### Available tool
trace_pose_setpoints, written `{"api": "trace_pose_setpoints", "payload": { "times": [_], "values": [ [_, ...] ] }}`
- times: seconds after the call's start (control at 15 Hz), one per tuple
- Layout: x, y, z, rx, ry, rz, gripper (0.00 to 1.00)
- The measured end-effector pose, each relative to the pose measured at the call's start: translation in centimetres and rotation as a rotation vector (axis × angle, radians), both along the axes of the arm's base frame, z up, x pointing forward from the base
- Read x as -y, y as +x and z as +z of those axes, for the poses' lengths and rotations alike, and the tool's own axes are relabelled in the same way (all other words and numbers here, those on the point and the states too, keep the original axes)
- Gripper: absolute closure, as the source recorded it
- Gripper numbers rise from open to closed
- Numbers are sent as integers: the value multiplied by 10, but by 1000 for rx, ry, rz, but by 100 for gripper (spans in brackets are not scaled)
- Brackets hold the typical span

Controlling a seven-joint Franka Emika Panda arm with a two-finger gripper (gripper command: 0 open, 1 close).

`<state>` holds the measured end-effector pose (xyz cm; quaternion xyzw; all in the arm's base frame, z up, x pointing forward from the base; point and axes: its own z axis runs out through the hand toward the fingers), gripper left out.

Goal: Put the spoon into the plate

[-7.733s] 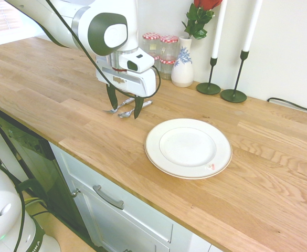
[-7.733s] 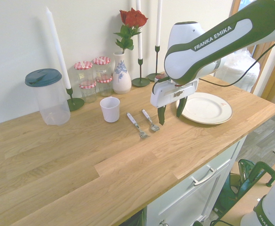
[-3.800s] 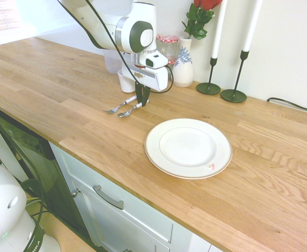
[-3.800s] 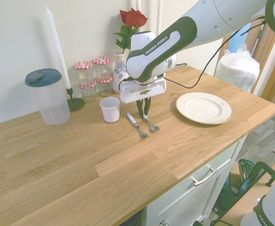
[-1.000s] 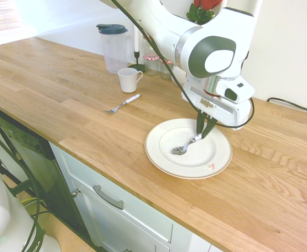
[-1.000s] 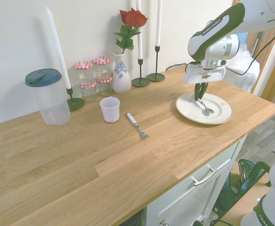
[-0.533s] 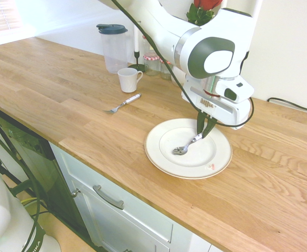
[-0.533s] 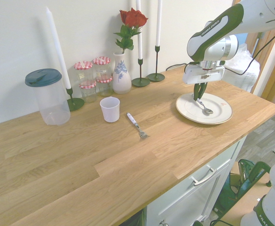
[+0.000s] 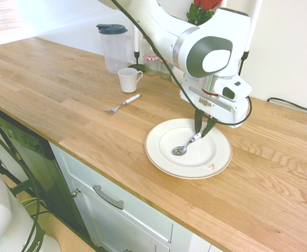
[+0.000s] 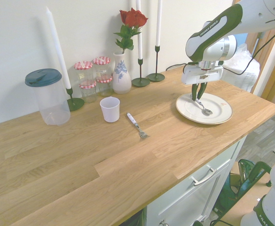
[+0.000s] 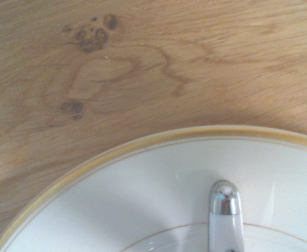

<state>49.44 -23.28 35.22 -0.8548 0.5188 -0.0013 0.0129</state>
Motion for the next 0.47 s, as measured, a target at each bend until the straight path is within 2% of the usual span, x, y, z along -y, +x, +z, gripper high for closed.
{"api": "trace_pose_setpoints", "payload": {
  "times": [0.13, 0.27, 0.47],
  "values": [
    [-3, 0, 9, 4, -6, 14, 0],
    [-21, -3, 41, 19, -8, 62, 0],
    [-97, -12, 94, 39, -2, 198, 0]
  ]
}}
